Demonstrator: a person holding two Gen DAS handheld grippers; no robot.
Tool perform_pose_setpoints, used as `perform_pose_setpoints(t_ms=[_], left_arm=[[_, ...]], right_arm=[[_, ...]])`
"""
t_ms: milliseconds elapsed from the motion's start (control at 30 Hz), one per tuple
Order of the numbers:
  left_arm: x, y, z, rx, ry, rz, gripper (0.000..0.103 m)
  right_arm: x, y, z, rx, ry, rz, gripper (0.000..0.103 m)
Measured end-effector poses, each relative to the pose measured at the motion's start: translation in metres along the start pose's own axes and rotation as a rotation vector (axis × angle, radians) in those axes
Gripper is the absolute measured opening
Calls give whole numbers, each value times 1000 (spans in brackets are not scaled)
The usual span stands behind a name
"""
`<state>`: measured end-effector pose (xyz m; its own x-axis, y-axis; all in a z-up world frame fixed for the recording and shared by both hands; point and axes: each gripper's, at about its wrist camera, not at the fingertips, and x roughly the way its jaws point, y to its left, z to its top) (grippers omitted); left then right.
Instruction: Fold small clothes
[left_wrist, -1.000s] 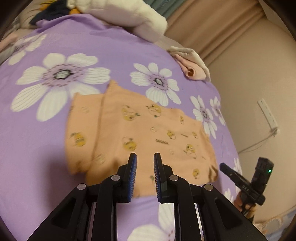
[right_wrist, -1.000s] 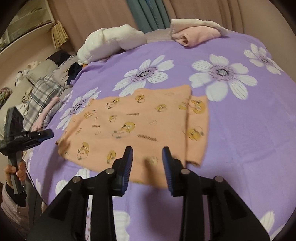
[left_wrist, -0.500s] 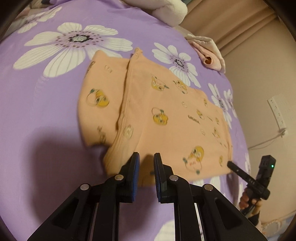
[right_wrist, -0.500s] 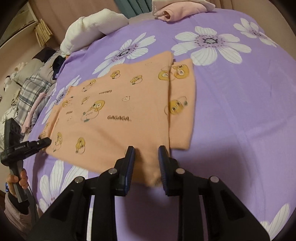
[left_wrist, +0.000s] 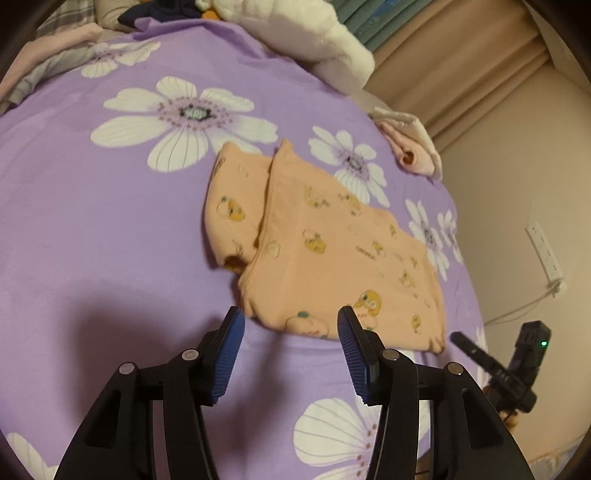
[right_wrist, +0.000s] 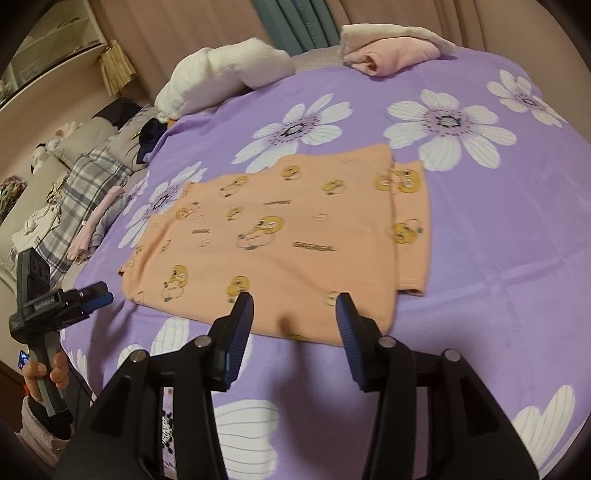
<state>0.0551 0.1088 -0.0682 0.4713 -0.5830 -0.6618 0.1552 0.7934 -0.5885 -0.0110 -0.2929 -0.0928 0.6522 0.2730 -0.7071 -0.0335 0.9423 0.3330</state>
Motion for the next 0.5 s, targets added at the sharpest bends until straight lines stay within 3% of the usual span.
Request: perform_pose_setpoints(t_ms=[167,367,433,500], left_arm=[[11,-25,24,88,-23,-26,50],[73,-40,64,90,44,-117,50],[95,-38,71,73,66,-98,50],[117,-31,74,64,83,-12,50]], right_arm=[[19,12,10,11,16,-3,47],[43,20,43,45,-9,27,47],[52,17,53,64,-9,51,47],[67,6,63,106,4,63,47]])
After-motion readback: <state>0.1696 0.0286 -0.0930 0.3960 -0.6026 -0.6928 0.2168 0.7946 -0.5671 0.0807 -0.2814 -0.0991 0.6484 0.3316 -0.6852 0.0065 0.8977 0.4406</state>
